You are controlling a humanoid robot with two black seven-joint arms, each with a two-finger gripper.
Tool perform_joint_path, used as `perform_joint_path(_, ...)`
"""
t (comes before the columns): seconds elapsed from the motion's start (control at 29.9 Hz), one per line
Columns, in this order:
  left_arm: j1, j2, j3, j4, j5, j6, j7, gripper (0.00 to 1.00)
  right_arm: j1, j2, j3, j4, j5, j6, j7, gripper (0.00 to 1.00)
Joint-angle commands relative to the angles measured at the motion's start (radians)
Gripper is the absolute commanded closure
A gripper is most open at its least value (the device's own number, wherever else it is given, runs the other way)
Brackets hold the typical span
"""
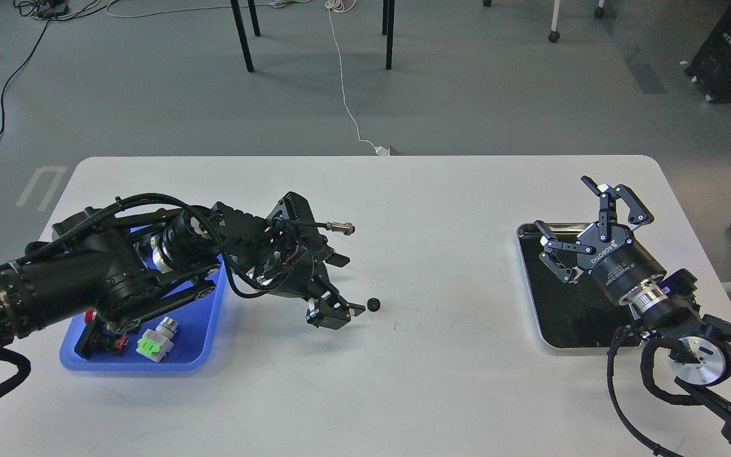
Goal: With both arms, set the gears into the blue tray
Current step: 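Reach the left gripper to the black part and grasp it, then lift the black part and carry it over the blue tray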
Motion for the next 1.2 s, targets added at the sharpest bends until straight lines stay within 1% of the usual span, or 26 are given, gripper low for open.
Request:
perform_joint_path(0.0,0.0,-0.028,0.004,0.011,0.0,0.0,0.0,0.09,0.0,-0.002,0.0,0.001,0.0,0.0,0.0,0.02)
perform_joint_path(0.2,0.001,-0.077,0.033,0.064,0.0,0.0,0.0,0.16,0.0,-0.005,0.0,0.001,0.0,0.0,0.0,0.02)
perform_joint_path(0.33,0.007,-0.094,0.035,0.08,0.0,0.01,0.0,0.18,-0.001,-0.007,0.0,0.0,0.0,0.0,0.0,0.02)
perform_joint_path(0.53,0.009,-0.126,0.036,0.115,0.0,0.017,0.0,0.27,-0.001,-0.007,0.0,0.003,0.0,0.0,0.0,0.02)
perform_joint_path(0.73,0.012,-0.152,0.036,0.147,0.0,0.023,0.0,0.29,-0.001,-0.007,0.0,0.003,0.0,0.0,0.0,0.02)
perform_joint_path(0.87,0.014,-0.155,0.036,0.161,0.0,0.025,0.0,0.31,-0.001,-0.007,0.0,0.003,0.0,0.0,0.0,0.02)
perform_joint_path(0.97,0.014,-0.152,0.041,0.163,0.0,0.027,0.0,0.34,-0.001,-0.007,0.0,0.003,0.0,0.0,0.0,0.02)
perform_joint_path(1.17,0.029,-0.148,0.041,0.163,0.0,0.027,0.0,0.36,-0.001,-0.007,-0.001,0.003,0.0,0.0,0.0,0.02)
